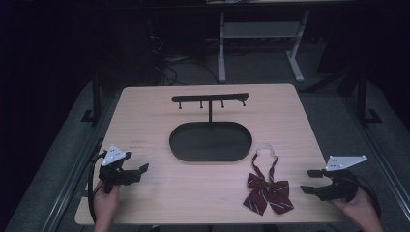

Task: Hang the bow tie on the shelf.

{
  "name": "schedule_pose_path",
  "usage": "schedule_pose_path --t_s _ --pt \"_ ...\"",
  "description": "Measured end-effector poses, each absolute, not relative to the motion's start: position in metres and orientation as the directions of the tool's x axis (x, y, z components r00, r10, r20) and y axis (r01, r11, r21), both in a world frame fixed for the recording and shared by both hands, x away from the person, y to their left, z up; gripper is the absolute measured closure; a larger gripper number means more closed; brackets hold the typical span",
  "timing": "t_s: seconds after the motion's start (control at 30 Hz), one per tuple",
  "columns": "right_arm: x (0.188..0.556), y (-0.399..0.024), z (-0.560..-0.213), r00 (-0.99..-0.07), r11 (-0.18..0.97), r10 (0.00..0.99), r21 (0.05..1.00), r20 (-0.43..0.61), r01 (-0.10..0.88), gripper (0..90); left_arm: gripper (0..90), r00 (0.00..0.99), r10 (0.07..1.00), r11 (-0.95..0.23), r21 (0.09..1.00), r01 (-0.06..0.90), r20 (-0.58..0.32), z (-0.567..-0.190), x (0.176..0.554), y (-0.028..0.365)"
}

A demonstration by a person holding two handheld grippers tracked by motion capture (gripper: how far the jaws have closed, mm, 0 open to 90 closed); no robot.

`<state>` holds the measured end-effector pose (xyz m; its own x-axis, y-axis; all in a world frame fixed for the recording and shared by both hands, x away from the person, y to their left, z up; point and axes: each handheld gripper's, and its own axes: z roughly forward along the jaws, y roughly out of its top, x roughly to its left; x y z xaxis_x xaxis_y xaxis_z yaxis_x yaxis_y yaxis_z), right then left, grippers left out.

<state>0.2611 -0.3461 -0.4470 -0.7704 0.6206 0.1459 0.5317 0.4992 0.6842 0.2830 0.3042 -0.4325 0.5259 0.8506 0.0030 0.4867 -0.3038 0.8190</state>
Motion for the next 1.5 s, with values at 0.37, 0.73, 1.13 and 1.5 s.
schedule_pose_path --t_s 0.37,0.73,1.13,1.5 --pt "0.273 -0.324 -0.438 -0.798 0.565 0.592 0.645 0.118 0.514 29.6 16.3 0.520 0.854 -0.300 0.820 0.487 0.003 -0.434 0.284 0.307" --pt "0.287 -0.299 -0.428 -0.822 0.614 0.558 0.612 0.112 0.499 30.2 16.3 0.512 0.859 -0.285 0.825 0.488 -0.006 -0.433 0.283 0.308" --pt "0.297 -0.283 -0.416 -0.831 0.650 0.546 0.573 0.105 0.499 30.2 16.3 0.510 0.860 -0.284 0.830 0.481 -0.001 -0.433 0.282 0.307" --pt "0.305 -0.267 -0.402 -0.840 0.674 0.534 0.553 0.092 0.489 32.1 16.3 0.518 0.855 -0.301 0.824 0.479 0.010 -0.432 0.282 0.307"
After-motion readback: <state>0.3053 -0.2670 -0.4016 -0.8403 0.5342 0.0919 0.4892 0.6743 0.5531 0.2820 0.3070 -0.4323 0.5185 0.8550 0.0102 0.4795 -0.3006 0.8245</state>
